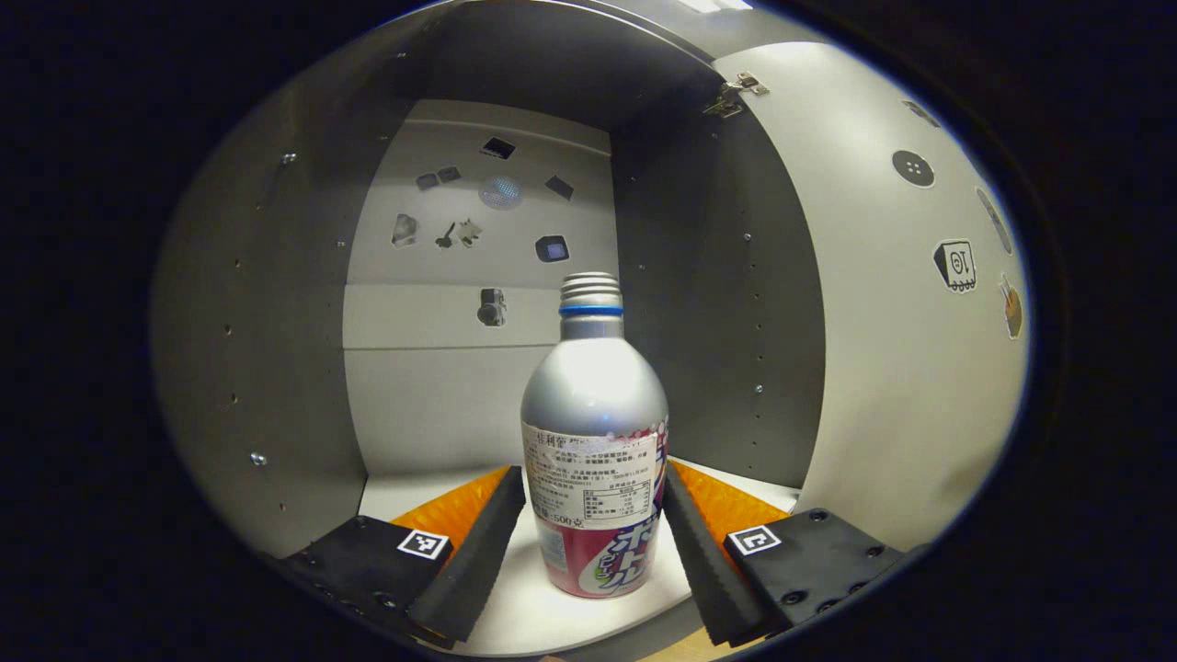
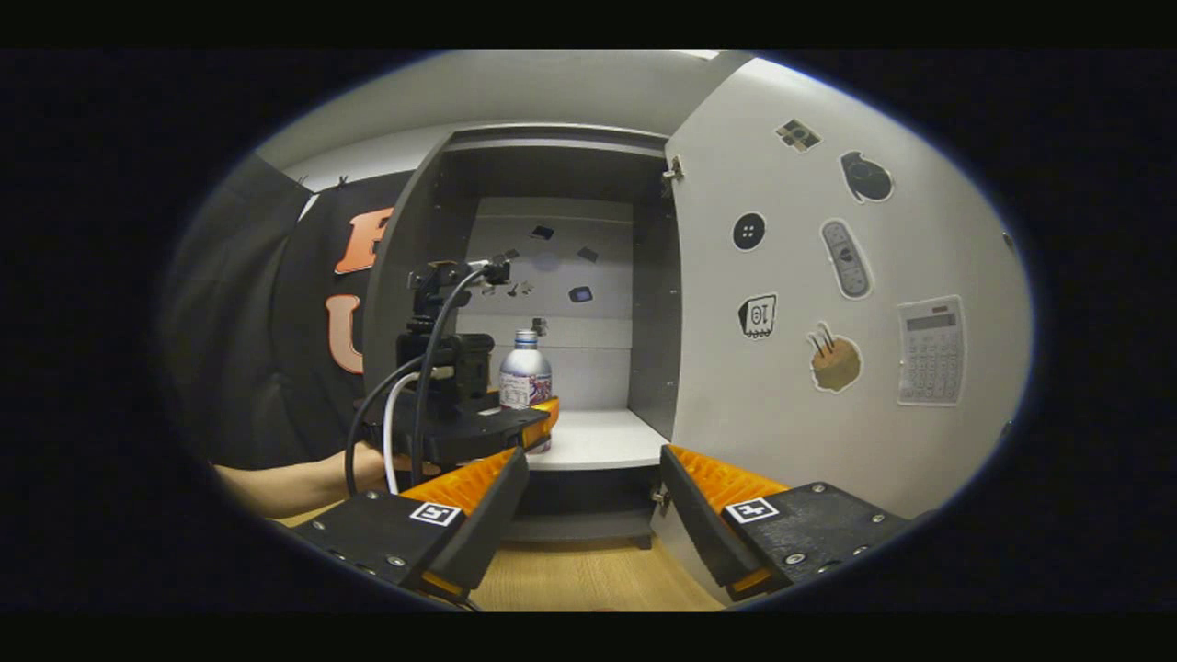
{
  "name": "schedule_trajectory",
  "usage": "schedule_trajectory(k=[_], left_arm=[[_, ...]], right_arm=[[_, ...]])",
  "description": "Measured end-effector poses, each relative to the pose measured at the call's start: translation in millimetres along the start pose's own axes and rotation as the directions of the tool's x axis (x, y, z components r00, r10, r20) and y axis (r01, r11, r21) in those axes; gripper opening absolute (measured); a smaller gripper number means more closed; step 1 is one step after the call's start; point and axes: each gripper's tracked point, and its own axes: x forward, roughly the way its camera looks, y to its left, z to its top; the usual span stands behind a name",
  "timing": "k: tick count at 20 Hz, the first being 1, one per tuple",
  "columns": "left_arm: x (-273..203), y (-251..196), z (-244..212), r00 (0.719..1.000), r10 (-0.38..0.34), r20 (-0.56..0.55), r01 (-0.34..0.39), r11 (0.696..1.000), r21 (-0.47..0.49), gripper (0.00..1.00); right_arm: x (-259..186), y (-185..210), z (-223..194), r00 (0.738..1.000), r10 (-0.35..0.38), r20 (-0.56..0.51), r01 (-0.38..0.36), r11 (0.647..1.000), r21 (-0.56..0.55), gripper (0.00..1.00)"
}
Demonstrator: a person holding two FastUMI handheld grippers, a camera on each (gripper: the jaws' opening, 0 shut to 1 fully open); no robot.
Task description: Open the cabinet door with the right hand, grasp the bottle in the cabinet with the left hand and place it on the coaster, then close the cabinet door with the right hand.
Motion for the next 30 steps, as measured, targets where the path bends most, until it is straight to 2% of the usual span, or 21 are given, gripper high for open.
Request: schedule_trajectory(k=[3,6,7,9,11,13,14,19,21,25,29,30], left_arm=[[-5,1,1,1.0,0.002,-0.005,-0.002,1.0,0.006,0.86],[-16,2,8,1.0,0.023,0.015,-0.023,1.0,0.01,0.84],[-24,3,12,0.999,0.027,0.03,-0.028,1.0,0.004,0.85],[-40,2,22,0.998,0.033,0.053,-0.033,0.999,0.0,0.82],[-59,0,30,0.996,0.054,0.072,-0.055,0.998,0.004,0.82],[-81,0,34,0.993,0.086,0.086,-0.087,0.996,0.007,0.82],[-94,0,34,0.991,0.103,0.091,-0.105,0.994,0.009,0.82],[-161,0,25,0.98,0.19,0.06,-0.192,0.981,0.024,0.8],[-181,3,19,0.976,0.213,0.046,-0.215,0.976,0.028,0.82],[-217,14,14,0.971,0.235,0.047,-0.235,0.972,-0.007,0.82],[-251,29,-9,0.97,0.239,0.042,-0.237,0.97,-0.054,0.82],[-259,33,-20,0.971,0.236,0.033,-0.234,0.97,-0.061,0.82]], right_arm=[[-6,-6,-1,1.0,-0.002,0.005,0.002,1.0,0.001,0.89],[-12,-15,-1,1.0,0.002,0.012,-0.002,1.0,0.005,0.89],[-16,-16,-1,1.0,0.008,0.015,-0.008,1.0,0.009,0.92],[-29,-15,0,1.0,0.022,0.019,-0.023,1.0,0.02,0.92],[-39,-15,1,0.999,0.048,0.025,-0.049,0.998,0.034,0.89],[-47,-15,3,0.996,0.078,0.036,-0.079,0.996,0.032,0.92],[-52,-15,2,0.995,0.093,0.037,-0.094,0.995,0.022,0.89],[-69,-10,-1,0.981,0.19,0.044,-0.189,0.981,-0.034,0.89],[-75,-5,2,0.977,0.208,0.052,-0.207,0.978,-0.03,0.89],[-90,12,6,0.972,0.222,0.079,-0.22,0.975,-0.031,0.89],[-98,29,-1,0.98,0.185,0.068,-0.184,0.983,-0.03,0.89],[-102,35,-5,0.982,0.176,0.065,-0.176,0.984,-0.014,0.92]])
